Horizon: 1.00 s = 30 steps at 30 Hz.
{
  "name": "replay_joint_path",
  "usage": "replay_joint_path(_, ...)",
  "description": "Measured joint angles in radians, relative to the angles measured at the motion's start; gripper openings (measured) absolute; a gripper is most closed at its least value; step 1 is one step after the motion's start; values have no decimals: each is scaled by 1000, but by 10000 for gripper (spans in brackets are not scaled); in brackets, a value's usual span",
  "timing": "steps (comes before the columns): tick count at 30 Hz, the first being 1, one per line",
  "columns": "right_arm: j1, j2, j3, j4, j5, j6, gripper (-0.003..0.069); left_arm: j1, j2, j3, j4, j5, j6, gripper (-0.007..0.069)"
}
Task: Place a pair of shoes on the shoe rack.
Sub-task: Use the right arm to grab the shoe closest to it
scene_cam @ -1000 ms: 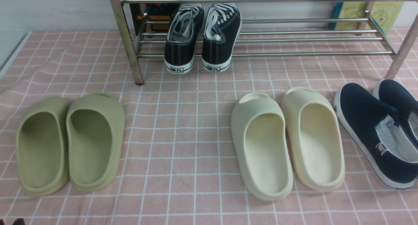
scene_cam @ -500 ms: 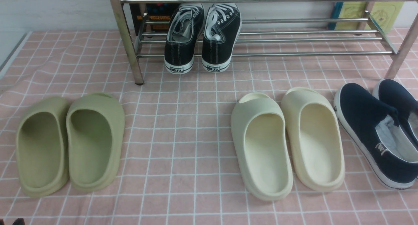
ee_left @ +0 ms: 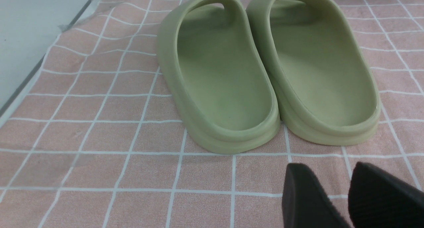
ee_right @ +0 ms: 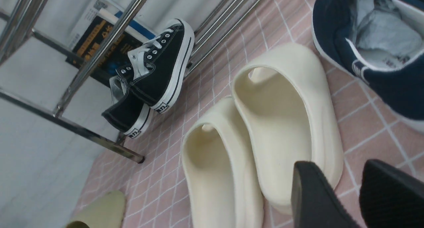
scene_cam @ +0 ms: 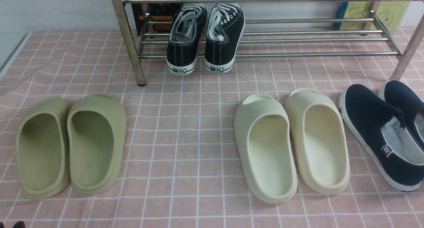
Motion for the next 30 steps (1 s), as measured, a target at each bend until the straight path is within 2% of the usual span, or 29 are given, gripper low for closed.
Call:
replay_joint_path(2, 0, 38, -117, -75, 39, -88, 120, 0, 0, 0, 0, 0, 0, 239)
replay_joint_path(3, 0, 52, -129, -94, 45, -96, 110, 0, 0, 0, 0, 0, 0, 239)
replay_joint_path(4, 0, 78, -178, -124, 73, -105, 69, 0, 0, 0, 0, 0, 0, 239)
replay_joint_path(5, 0, 166, -272, -209, 144, -115, 10, 0, 0, 0, 0, 0, 0, 239)
replay_joint_path(6, 0, 232, -358, -293, 223, -115, -12, 0, 0, 0, 0, 0, 0, 239)
replay_joint_path(8, 0, 301, -433, -364, 296, -115, -17, 0, 0, 0, 0, 0, 0, 239)
replay_joint_path(9, 0, 413, -553, -472, 422, -116, -19, 0, 0, 0, 0, 0, 0, 239)
replay_joint_path(11, 0, 565, -695, -597, 577, -116, -19, 0, 0, 0, 0, 0, 0, 239)
replay_joint_path(15, 8, 817, -903, -711, 833, -139, -19, 0, 0, 0, 0, 0, 0, 239)
replay_joint_path(19, 37, 986, -993, -715, 888, -160, -19, 0, 0, 0, 0, 0, 0, 239)
replay_joint_path(26, 48, 1290, -1084, -640, 875, -220, -13, 0, 0, 0, 0, 0, 0, 239)
replay_joint_path(30, 48, 1469, -1154, -630, 856, -238, 46, 0, 0, 0, 0, 0, 0, 239)
